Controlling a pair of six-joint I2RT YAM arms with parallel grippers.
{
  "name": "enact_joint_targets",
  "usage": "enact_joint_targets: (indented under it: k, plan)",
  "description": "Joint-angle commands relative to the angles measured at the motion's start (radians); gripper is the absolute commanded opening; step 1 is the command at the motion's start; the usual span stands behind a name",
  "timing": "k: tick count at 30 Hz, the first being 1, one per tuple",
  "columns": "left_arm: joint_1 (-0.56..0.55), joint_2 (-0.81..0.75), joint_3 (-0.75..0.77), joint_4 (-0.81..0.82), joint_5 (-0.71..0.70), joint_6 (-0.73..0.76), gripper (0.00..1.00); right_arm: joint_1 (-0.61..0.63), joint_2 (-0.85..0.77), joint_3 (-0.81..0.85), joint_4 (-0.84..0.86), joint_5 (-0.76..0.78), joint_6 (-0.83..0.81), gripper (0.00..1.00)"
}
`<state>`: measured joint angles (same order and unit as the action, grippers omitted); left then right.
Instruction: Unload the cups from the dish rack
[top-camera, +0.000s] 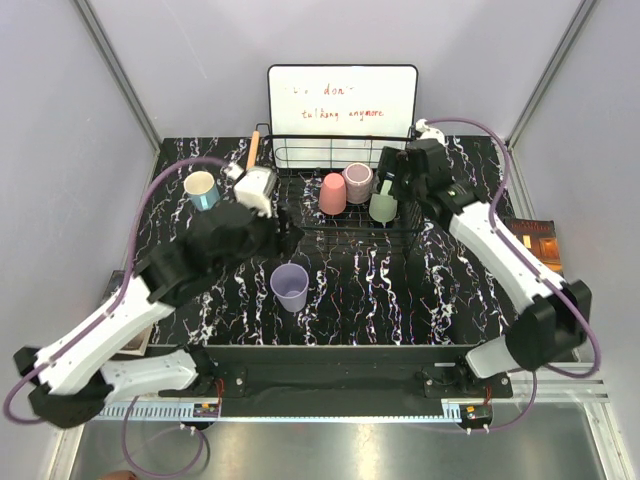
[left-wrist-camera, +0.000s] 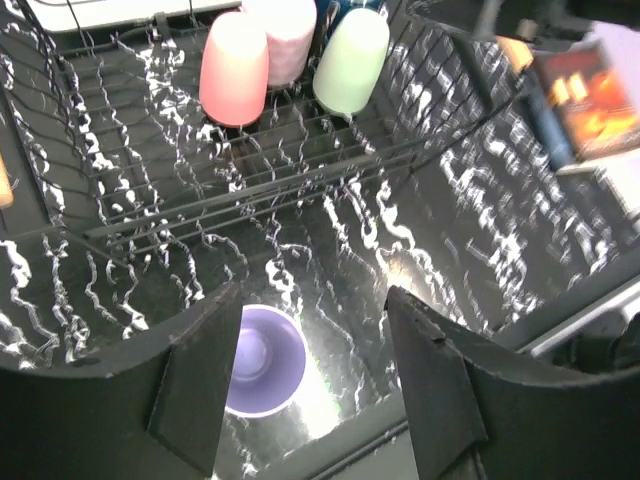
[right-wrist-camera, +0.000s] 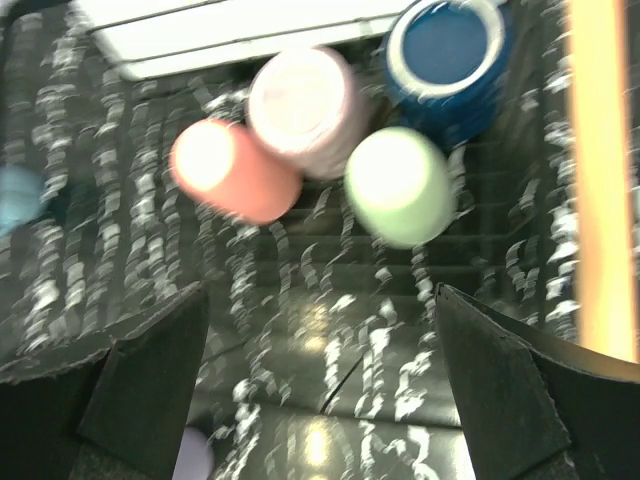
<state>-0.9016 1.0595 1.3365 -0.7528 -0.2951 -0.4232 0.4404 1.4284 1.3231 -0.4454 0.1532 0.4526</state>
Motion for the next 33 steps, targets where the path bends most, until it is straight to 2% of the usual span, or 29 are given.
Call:
enact_joint_targets:
  k: [1,4,9,27,31,32,33]
  plan:
    - [0.001,-0.141,-0.21,0.392,-0.059,-0.048,0.66,0.001,0.11,0.155,-0.104,0.199,-0.094,1.0]
    - [0.001,-0.145,-0.261,0.434,-0.079,-0.063,0.68,0.001,0.234,0.293,-0.168,0.219,-0.126,1.0]
    - [0.001,-0.113,-0.272,0.426,-0.062,-0.06,0.69,0.0,0.412,0.413,-0.24,0.214,-0.15,1.0]
    - [0.001,-0.116,-0.355,0.449,-0.058,-0.058,0.7,-0.008,0.615,0.438,-0.23,0.187,-0.12,0.98]
    - [0.001,-0.119,-0.359,0.44,-0.062,-0.058,0.7,-0.011,0.623,0.406,-0.21,0.157,-0.106,0.6]
    - [0.001,-0.119,-0.361,0.438,-0.061,-0.06,0.7,-0.011,0.618,0.398,-0.197,0.152,-0.104,0.45]
    - [0.001,-0.119,-0.361,0.438,-0.061,-0.06,0.7,-0.011,0.613,0.39,-0.196,0.148,-0.103,0.38]
